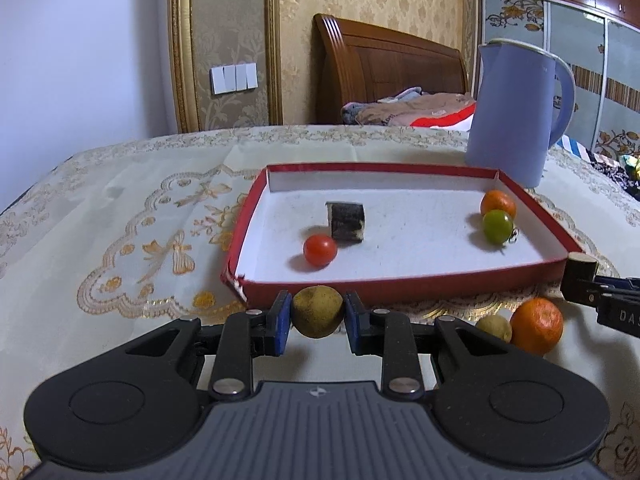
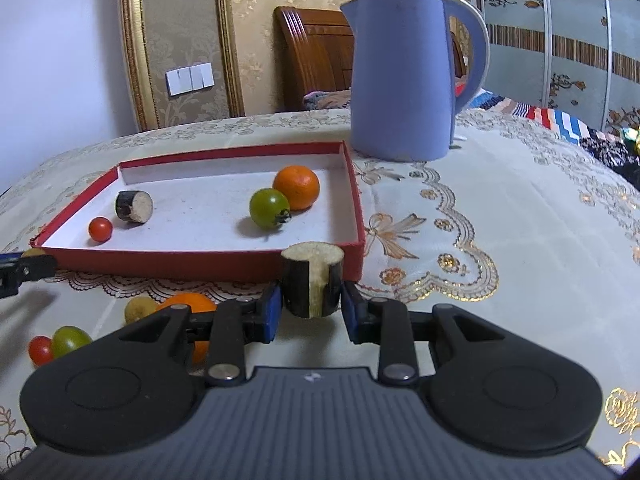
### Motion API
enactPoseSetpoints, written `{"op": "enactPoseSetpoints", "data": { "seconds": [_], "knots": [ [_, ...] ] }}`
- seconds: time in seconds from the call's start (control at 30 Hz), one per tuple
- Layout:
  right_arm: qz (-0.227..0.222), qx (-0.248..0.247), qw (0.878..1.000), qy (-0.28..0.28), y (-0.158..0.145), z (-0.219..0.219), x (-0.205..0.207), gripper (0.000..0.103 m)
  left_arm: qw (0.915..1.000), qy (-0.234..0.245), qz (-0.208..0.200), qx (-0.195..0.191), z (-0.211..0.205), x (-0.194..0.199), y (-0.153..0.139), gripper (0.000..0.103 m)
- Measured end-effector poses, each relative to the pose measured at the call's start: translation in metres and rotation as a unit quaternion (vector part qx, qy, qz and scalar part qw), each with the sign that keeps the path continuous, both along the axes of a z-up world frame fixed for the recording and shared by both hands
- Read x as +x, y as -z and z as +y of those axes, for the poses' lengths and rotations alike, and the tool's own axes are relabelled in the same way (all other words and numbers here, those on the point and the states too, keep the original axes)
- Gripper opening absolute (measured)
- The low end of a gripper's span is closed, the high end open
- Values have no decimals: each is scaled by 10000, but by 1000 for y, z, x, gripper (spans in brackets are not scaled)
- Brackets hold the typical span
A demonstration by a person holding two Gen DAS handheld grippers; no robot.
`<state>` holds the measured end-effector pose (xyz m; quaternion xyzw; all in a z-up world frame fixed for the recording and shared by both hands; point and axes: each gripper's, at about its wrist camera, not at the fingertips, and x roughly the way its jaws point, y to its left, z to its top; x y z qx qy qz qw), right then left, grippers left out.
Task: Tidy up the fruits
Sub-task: 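Carry the brown fruit and wooden cylinder with both grippers into the red tray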
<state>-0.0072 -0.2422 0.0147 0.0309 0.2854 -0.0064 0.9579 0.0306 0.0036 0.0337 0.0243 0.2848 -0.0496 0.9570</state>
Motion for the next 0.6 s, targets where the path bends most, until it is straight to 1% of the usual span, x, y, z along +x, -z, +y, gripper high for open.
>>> {"op": "enactPoseSetpoints", "data": {
  "seconds": [0.17, 0.33, 0.6],
  "knots": [
    [-203, -221, 9995, -50, -16, 9, 3, 29, 10000, 54, -23, 44, -9, 12, -4, 27],
    [-279, -292, 9991, -91, -24, 14, 20, 29, 9999, 85, -35, 94, -16, 24, -6, 27],
    [-77, -276, 9991, -313, -16, 31, 47, 30, 9998, 57, -27, 207, -32, 45, -7, 27]
  ]
}}
